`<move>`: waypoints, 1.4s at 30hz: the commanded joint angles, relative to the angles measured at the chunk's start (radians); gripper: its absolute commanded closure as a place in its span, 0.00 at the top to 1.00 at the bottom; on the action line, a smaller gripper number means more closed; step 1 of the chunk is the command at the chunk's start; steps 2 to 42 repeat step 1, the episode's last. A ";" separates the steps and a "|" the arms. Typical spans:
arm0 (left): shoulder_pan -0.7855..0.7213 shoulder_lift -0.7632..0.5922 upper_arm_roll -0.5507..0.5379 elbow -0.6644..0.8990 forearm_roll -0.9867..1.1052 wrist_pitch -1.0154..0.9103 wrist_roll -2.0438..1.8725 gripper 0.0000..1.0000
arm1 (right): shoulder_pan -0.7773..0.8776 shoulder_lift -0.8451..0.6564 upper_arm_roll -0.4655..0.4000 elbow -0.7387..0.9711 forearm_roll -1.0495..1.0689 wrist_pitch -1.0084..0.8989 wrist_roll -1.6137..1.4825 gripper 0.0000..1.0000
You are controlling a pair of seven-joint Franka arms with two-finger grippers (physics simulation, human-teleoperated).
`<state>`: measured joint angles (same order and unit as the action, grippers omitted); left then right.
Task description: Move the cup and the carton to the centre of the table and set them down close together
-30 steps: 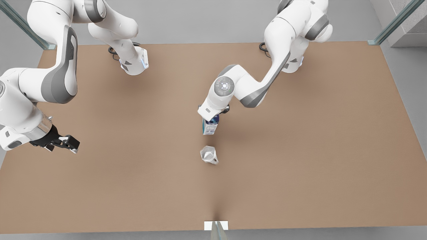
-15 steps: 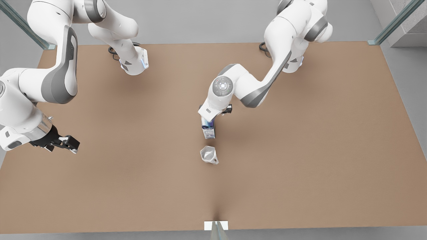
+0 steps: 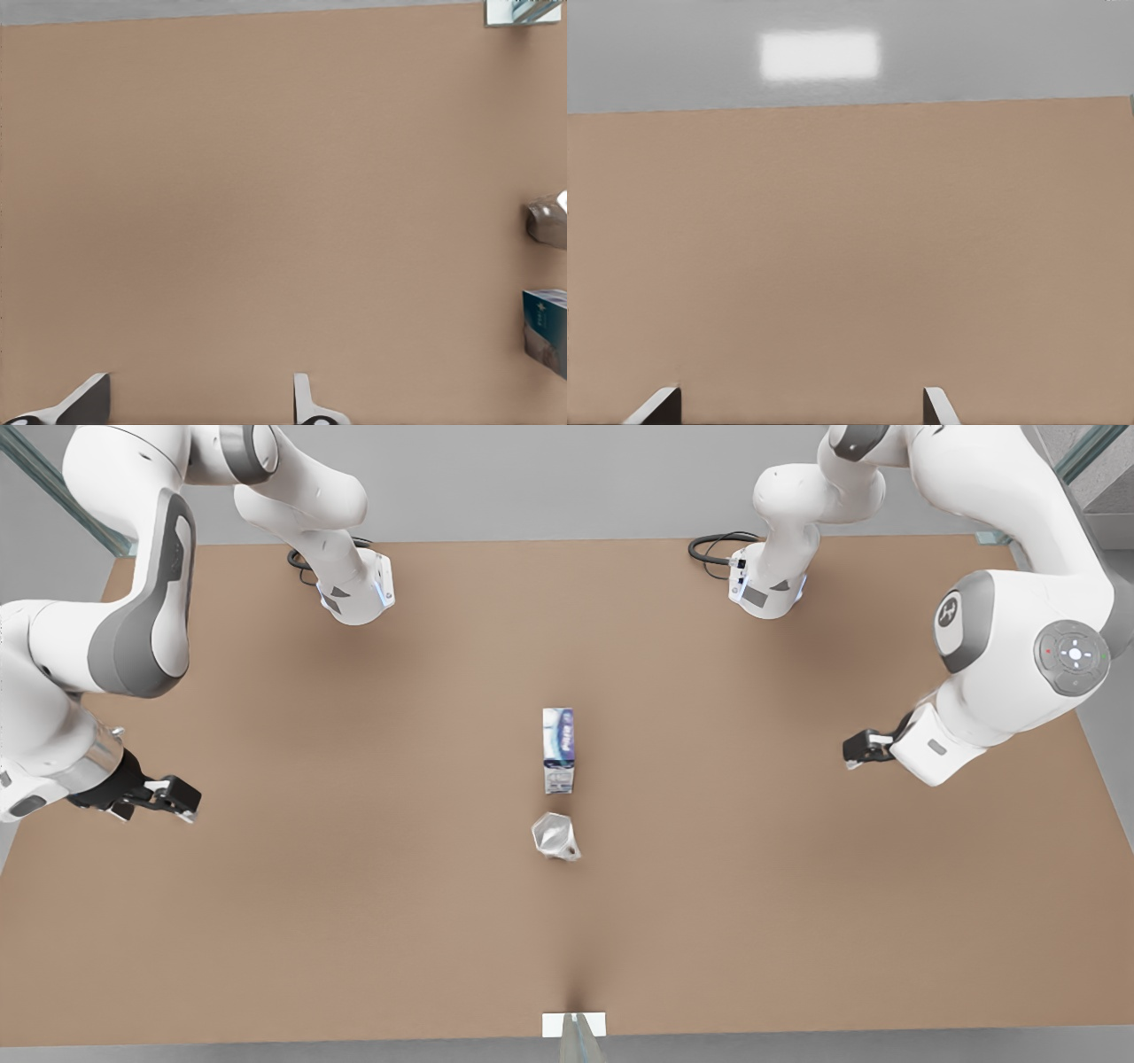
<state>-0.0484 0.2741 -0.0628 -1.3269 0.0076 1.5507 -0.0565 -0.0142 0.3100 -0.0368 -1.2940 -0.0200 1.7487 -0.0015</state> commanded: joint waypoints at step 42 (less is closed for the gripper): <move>-0.001 0.000 0.000 0.000 0.022 0.002 0.000 1.00 | -0.001 0.000 0.000 0.001 0.000 0.000 0.002 1.00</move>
